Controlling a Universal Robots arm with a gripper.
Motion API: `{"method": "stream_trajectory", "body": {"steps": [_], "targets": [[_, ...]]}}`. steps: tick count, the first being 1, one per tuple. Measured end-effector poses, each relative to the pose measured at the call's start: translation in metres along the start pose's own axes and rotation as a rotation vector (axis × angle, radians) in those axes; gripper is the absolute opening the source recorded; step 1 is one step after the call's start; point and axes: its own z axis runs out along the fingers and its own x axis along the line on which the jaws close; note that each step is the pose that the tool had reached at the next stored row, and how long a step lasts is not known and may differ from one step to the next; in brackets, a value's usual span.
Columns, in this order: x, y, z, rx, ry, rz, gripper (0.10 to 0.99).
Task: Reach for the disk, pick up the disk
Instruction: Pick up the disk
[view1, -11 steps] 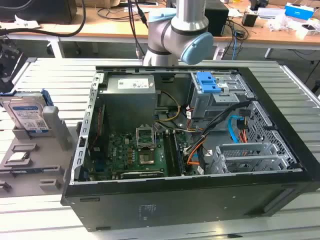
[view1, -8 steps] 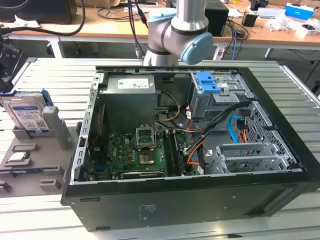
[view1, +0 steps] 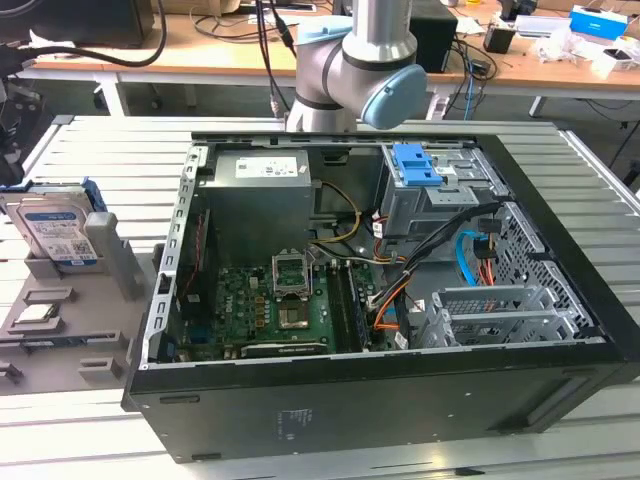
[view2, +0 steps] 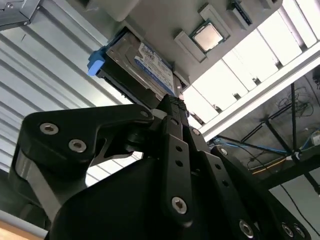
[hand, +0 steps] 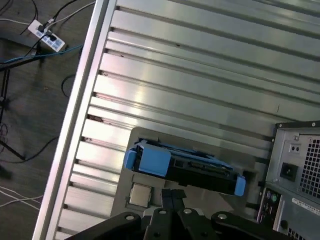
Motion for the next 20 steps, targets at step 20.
{"method": "stream_trajectory", "body": {"steps": [20], "targets": [[0.0, 0.0, 0.0, 0.0, 0.0152, -0.397, 0.106]]}}
